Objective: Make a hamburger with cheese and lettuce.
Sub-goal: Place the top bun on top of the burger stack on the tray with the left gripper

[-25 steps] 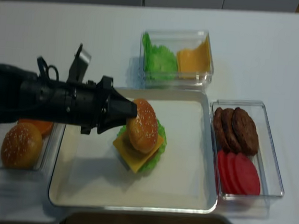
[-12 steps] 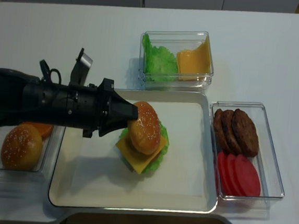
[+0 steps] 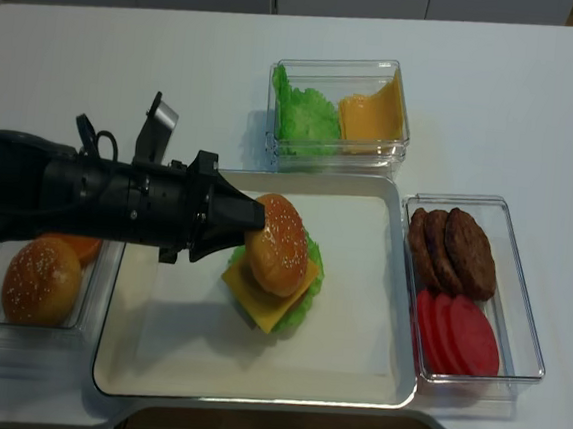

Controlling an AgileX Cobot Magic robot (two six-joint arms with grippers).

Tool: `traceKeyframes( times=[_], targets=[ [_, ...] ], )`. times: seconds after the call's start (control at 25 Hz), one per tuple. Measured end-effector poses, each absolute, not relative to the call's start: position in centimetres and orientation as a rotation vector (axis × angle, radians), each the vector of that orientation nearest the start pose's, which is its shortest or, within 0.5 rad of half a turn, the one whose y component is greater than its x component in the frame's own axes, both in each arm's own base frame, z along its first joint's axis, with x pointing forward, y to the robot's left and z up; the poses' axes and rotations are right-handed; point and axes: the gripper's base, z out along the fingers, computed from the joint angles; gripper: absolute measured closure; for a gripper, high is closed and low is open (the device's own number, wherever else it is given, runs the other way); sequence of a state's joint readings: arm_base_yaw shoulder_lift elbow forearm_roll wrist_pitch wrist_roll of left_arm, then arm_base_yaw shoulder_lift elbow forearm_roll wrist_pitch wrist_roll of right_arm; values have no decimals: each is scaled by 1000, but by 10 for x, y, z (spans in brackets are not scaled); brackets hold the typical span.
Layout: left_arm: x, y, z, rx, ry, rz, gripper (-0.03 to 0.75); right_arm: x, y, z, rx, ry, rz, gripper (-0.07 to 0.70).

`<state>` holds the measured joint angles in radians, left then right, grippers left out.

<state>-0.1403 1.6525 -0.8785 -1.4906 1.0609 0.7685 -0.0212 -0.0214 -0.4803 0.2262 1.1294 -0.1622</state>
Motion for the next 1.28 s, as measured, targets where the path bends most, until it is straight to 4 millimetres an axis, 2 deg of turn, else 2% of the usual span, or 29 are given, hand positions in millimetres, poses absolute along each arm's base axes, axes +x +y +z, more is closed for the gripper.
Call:
traceKeyframes(
  times=[0.2,0.4,1.28],
  targets=[
    [285,-120,226,-57,2429,-1622,439,-10,19,268,-168,2086,163,416],
    [284,-120,225,-45,2437,-1617,404,-10,19,268,-168,2086,163,416],
    [280,-118,217,4,2550,-1544,380,-10,19,268,-169,2086,162,416]
  ],
)
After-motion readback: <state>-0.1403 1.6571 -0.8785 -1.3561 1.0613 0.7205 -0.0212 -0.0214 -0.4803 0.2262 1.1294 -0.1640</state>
